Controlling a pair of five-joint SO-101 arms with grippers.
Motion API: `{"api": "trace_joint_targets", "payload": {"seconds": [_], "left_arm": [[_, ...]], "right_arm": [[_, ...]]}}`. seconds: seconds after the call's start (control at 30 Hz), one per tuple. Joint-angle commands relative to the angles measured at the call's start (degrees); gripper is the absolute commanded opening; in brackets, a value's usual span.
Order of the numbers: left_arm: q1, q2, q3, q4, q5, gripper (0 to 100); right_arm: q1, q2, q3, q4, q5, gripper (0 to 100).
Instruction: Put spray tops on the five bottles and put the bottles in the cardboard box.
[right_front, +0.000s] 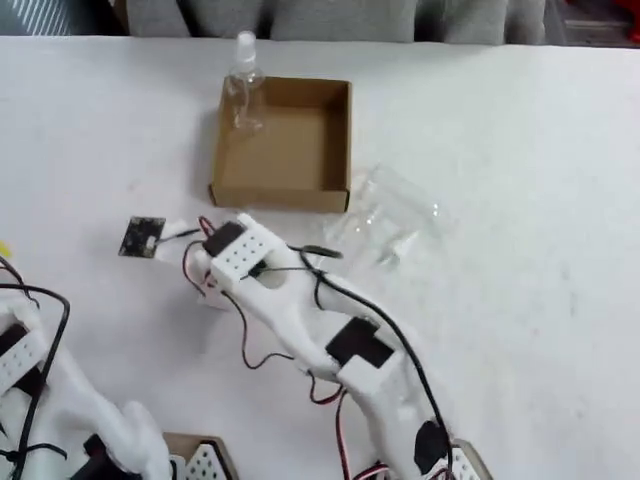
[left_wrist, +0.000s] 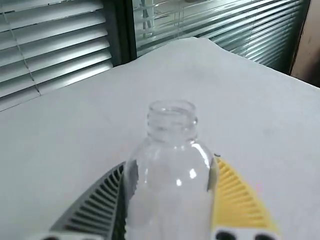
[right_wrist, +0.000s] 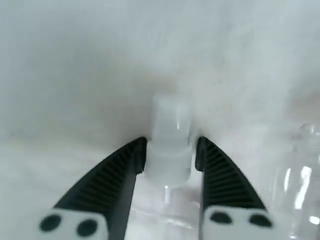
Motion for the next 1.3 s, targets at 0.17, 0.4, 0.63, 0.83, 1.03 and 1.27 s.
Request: {"api": "trace_joint_targets", "payload": {"seconds": [0.17, 0.4, 0.63, 0.83, 1.03, 1.27], "left_arm": [[-0.4, -2.2, -1.8, 0.0, 0.0, 2], [6.8, -3.3, -1.3, -3.9, -0.2, 2], [17.7, -15.2, 11.3, -19.9, -0.1, 2], [31.9, -28.4, 17.5, -19.8, 0.2, 2], [47.3, -41.4, 18.2, -1.3, 0.2, 2], [63.2, -58.9, 22.0, 17.9, 0.2, 2]], "right_arm": [[2.3, 0.0, -9.9, 8.9, -0.1, 1.9], [7.3, -16.7, -13.5, 24.7, -6.7, 1.7], [14.6, -37.7, -13.2, 29.5, -14.0, 1.7], [20.8, -51.9, -13.2, 28.4, -22.4, 1.7], [21.7, -61.8, -13.2, 26.7, -24.9, 1.8], [21.7, -69.3, -13.2, 16.7, -24.9, 1.8]]}}
